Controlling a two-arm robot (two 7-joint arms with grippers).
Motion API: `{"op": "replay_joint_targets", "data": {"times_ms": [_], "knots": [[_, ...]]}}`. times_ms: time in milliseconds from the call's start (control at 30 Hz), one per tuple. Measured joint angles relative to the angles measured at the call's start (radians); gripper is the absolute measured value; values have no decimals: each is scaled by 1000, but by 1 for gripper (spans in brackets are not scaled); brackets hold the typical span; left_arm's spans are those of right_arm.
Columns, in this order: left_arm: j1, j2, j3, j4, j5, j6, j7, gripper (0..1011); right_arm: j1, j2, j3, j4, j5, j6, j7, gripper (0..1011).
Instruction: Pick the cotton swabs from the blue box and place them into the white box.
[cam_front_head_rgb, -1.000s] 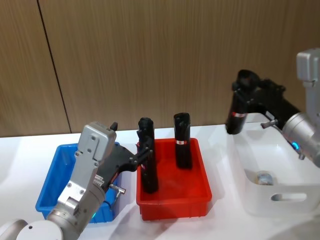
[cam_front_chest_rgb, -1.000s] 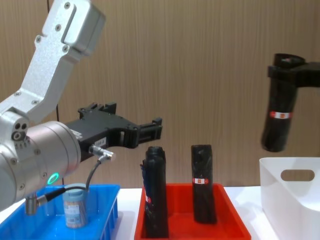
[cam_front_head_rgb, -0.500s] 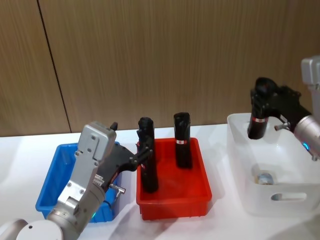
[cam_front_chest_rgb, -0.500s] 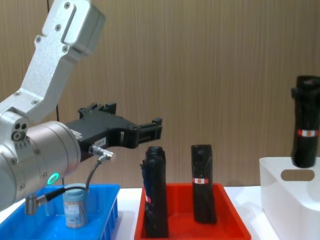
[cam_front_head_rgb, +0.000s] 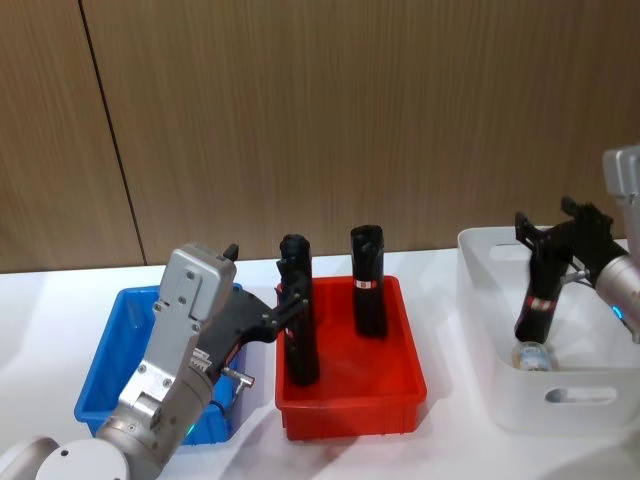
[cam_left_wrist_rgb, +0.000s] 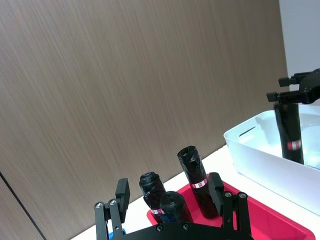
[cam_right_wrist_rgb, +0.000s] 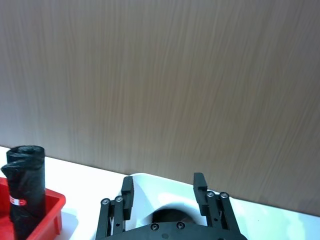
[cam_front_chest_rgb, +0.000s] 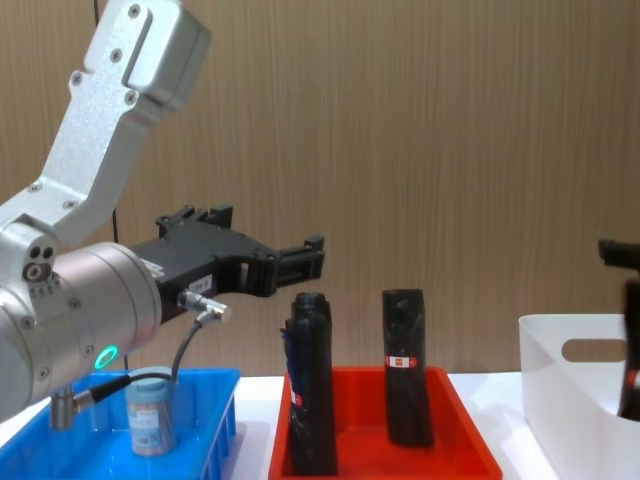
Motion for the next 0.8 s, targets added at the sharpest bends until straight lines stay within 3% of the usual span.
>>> {"op": "replay_joint_targets", "data": {"times_ms": [367,800], "knots": [[0,0,0,0,0,0,0,1004,16,-4,6,64,7,-27,-8,1001],[0,0,0,0,0,0,0,1004,16,-3,11,76,17,-39,-11,1002]]}}
